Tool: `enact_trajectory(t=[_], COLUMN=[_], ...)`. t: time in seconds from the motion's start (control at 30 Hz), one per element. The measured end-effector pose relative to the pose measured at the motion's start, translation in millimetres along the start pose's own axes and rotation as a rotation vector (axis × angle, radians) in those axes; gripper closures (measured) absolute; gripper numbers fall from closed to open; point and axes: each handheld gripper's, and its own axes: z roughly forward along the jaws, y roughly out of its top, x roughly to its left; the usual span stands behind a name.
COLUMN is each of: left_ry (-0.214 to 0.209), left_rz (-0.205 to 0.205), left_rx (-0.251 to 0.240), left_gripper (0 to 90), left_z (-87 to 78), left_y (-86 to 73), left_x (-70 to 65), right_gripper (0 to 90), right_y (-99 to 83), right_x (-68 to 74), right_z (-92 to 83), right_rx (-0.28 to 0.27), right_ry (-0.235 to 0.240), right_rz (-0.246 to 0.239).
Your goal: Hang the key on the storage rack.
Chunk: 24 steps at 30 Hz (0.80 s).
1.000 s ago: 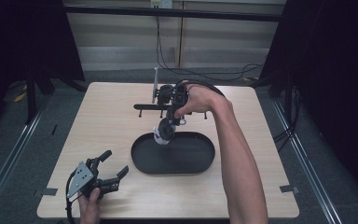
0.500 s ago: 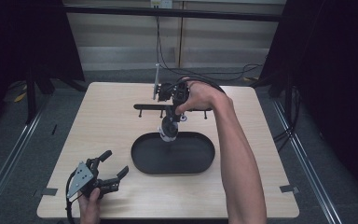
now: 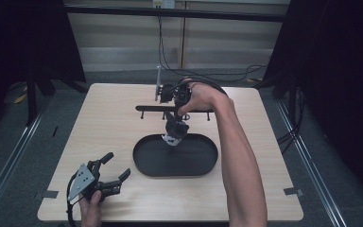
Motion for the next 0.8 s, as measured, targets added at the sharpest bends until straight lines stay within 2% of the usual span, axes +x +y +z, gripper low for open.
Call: enact_trajectory(t=[0.1,0.13,0.17,0.27,0.37,0.4,0.43,0.5,0.57,0.6,0.67,0.8], left_ry=[0.001,0.002,0.000,-0.001,-0.002,0.009,-0.001,-0.001,-0.001,0.001,0.001,0.001], left_rz=[0.000,-0.014,0.001,-0.022,-0.022,-0.010,0.002,-0.022,-0.001,-0.003,-0.003,-0.003], left_rx=[-0.001,-0.001,0.000,-0.003,-0.003,-0.002,0.000,-0.003,-0.001,-0.001,-0.001,-0.001], left_gripper=[15.2,15.2,15.2,15.2,15.3,15.3,15.3,15.3,15.3,15.3,15.2,15.2], left_z=[0.0,-0.1,0.0,0.2,0.2,-0.3,0.0,0.2,0.1,0.0,0.0,0.0], left_y=[0.0,-0.3,0.0,-0.4,-0.4,-0.2,0.0,-0.4,0.0,0.0,0.0,-0.1], left_x=[0.0,-1.0,0.1,-1.5,-1.5,-0.8,0.3,-1.5,0.1,-0.1,0.0,-0.1], right_gripper=[86.4,86.4,86.4,86.4,86.3,86.1,86.0,85.3,85.6,85.5,85.1,84.3], right_y=[0.1,-0.5,-1.3,-2.4,-3.8,-3.4,-3.2,-3.6,-4.3,-4.9,-6.7,-8.0], right_x=[-1.4,-1.6,-2.2,-1.0,-1.2,-1.3,-0.9,-0.3,-0.1,-0.5,-1.2,0.6], right_z=[0.6,0.9,1.3,1.0,2.0,2.0,2.6,3.5,3.6,4.0,5.2,7.4], right_rx=[-0.008,-0.011,-0.017,-0.023,-0.031,-0.022,-0.024,-0.035,-0.032,-0.040,-0.055,-0.045], right_ry=[-0.001,-0.001,-0.004,-0.016,-0.012,-0.007,-0.001,0.001,0.010,0.006,0.032,0.038], right_rz=[0.006,0.011,0.016,0.007,0.023,0.019,0.023,0.026,0.034,0.042,0.068,0.068])
